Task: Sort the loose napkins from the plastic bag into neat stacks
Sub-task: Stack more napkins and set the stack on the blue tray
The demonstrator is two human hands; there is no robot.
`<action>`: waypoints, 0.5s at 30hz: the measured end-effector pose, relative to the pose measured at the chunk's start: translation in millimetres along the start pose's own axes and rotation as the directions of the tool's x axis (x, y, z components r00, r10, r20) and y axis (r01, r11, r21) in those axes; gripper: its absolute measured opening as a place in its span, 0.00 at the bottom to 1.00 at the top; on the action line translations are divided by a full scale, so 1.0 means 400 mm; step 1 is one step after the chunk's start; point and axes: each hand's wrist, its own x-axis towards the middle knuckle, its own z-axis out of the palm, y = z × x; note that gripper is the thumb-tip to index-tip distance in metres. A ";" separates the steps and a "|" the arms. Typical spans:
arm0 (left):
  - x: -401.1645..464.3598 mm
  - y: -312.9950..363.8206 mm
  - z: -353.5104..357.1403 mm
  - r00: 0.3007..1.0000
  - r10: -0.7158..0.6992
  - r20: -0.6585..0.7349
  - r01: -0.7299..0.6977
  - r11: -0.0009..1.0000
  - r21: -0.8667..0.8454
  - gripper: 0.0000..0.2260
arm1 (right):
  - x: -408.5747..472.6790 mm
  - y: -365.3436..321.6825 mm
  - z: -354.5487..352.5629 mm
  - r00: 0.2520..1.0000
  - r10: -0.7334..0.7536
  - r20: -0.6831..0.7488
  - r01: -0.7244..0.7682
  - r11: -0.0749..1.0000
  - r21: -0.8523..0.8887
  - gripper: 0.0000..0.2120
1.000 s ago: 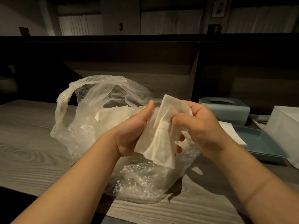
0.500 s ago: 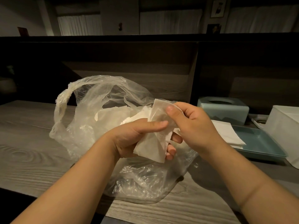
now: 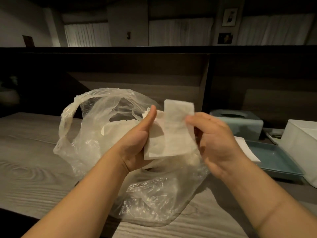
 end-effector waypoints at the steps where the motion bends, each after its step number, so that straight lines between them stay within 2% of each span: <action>1: -0.003 0.001 0.002 1.000 -0.001 0.009 0.001 1.000 0.012 0.33 | -0.001 0.009 0.004 1.000 0.016 0.013 -0.016 1.000 -0.020 0.09; 5: -0.006 0.000 0.010 1.000 -0.028 0.007 0.028 0.998 0.061 0.37 | -0.015 0.026 0.027 0.998 0.047 0.035 -0.045 0.998 -0.035 0.05; 10: 0.004 -0.006 0.003 0.999 -0.035 0.041 0.031 0.995 0.093 0.41 | -0.021 0.046 0.036 0.999 0.039 -0.027 -0.039 0.999 -0.017 0.10; 15: 0.004 -0.014 0.003 0.997 0.009 0.077 -0.020 0.990 0.139 0.43 | -0.031 0.056 0.050 0.997 0.077 -0.033 -0.075 0.997 0.035 0.05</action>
